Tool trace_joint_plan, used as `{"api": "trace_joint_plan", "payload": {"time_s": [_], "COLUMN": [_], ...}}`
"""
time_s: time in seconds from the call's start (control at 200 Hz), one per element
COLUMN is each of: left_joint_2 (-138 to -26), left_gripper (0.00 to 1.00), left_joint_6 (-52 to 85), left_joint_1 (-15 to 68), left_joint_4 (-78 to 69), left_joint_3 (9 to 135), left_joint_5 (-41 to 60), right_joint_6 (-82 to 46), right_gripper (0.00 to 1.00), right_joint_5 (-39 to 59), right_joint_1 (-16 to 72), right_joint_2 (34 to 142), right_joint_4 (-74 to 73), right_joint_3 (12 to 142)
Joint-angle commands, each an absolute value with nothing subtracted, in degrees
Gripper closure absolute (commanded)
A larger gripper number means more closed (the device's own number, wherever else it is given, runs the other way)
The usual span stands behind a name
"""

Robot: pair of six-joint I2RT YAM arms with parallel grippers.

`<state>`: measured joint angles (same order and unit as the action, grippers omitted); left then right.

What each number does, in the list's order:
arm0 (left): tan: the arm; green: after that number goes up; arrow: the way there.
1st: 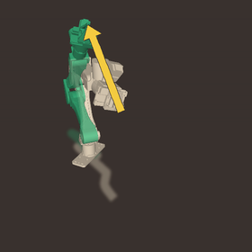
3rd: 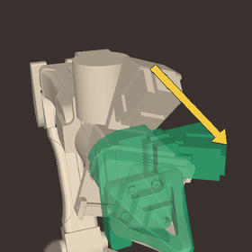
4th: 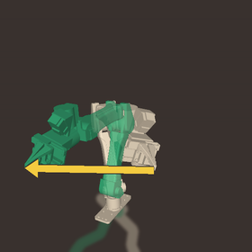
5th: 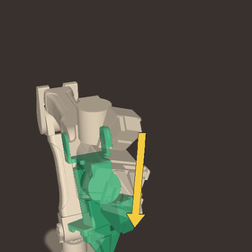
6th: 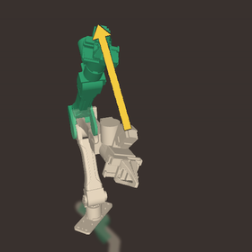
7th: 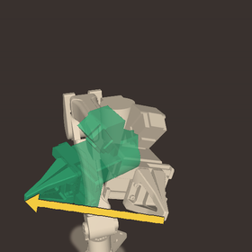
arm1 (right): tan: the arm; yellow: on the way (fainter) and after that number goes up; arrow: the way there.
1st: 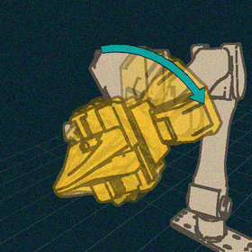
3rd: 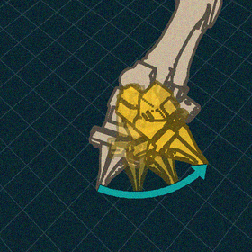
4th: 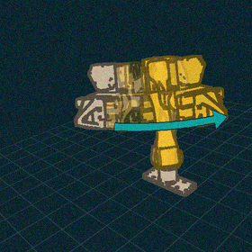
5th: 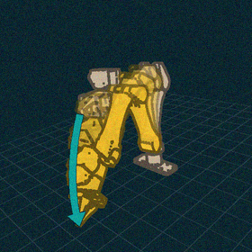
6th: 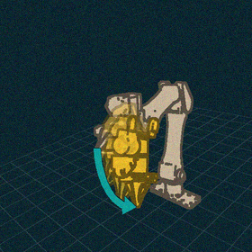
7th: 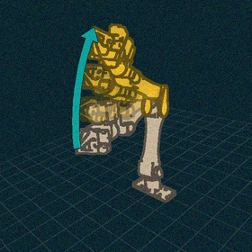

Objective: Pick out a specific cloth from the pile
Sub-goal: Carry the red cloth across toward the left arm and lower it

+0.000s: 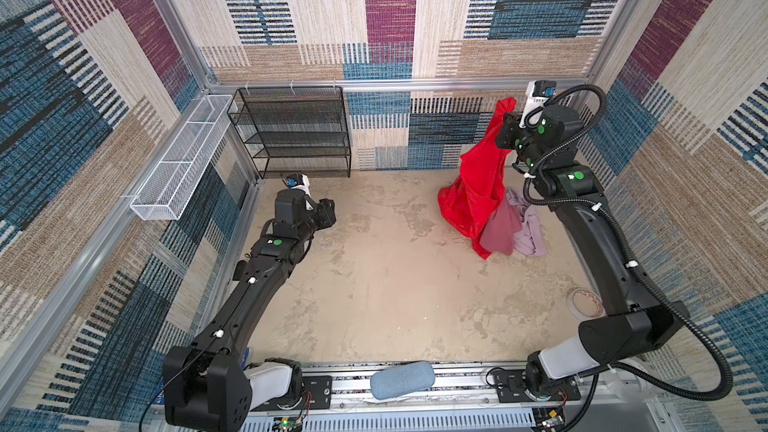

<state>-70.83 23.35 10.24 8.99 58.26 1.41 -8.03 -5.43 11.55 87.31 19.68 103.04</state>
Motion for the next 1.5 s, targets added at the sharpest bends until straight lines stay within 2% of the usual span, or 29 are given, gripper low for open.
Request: {"api": "trace_joint_plan", "payload": {"time_s": [0.0,0.486,0.696,0.876,1.057,1.267,1.492], "left_joint_2": [-69.56,-64.08,-63.36,-61.14,-57.44,-52.97,-50.25], "left_gripper": [0.41,0.41,0.41,0.42,0.42,0.42,0.42], "left_joint_6": [23.09,22.78,23.25,23.45,22.79,22.29,21.63], "left_joint_1": [10.2,10.22,10.2,10.2,10.2,10.2,10.2], "left_joint_4": [10.75,16.56,18.2,22.32,28.24,31.77,35.01], "left_joint_3": [58.81,60.55,61.11,63.7,66.33,65.94,65.78], "left_joint_5": [1.14,0.83,0.86,-0.82,-2.71,-5.52,-6.75], "right_joint_6": [-7.99,-6.42,-8.46,-10.48,-13.11,-17.81,-22.77], "right_gripper": [1.0,1.0,1.0,1.0,1.0,1.0,1.0], "right_joint_5": [-0.76,9.3,20.39,33.55,39.71,46.36,49.13], "right_joint_1": [11.58,11.6,11.6,12.56,15.71,20.42,25.65], "right_joint_2": [88.06,96.39,98.99,100.53,102.45,109.17,114.47], "right_joint_4": [18.36,26.42,26.38,22.45,18.1,15.34,9.69], "right_joint_3": [106.13,130.55,137.68,138.57,139.84,148.63,150.97]}}
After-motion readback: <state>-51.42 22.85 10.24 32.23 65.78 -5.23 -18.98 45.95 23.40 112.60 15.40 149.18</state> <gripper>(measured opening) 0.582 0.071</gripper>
